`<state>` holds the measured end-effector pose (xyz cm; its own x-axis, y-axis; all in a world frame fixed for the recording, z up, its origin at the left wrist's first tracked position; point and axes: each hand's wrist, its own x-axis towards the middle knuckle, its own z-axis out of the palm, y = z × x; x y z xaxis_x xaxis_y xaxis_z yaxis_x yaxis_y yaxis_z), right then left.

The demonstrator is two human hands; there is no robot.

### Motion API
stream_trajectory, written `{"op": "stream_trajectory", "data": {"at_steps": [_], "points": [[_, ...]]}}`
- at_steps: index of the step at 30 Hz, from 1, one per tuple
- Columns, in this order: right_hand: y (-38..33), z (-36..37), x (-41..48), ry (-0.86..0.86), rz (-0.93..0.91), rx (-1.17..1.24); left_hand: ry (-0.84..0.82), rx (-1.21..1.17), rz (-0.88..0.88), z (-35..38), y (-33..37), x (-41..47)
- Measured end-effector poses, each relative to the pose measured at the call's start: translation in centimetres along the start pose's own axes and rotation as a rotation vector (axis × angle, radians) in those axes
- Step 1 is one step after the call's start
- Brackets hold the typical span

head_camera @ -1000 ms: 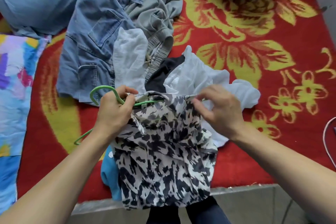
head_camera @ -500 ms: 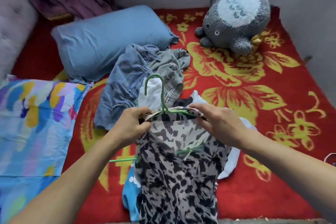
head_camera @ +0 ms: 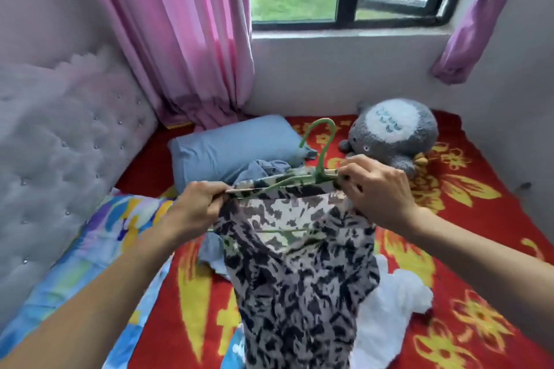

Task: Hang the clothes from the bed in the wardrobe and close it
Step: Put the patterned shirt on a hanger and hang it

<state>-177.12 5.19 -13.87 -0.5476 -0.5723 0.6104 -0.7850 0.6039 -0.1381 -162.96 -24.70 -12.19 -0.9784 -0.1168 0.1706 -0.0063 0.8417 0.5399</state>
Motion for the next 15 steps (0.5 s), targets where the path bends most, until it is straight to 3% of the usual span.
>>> {"op": "stream_trajectory", "data": {"at_steps": [4, 8, 15], "points": [[-0.3, -4.3, 1.6, -0.037, -0.046, 0.154, 0.145, 0.027, -0.064, -2.0, 3.7, -3.7], [-3.2, -8.1, 1.2, -0.064, -0.157, 0.394, 0.203, -0.296, -0.157, -2.2, 10.1, -7.3], [-9.7, -14.7, 1.2, -0.134, -0.258, 0.707, 0.459, 0.189, -0.261, -7.0, 16.2, -18.8]]}}
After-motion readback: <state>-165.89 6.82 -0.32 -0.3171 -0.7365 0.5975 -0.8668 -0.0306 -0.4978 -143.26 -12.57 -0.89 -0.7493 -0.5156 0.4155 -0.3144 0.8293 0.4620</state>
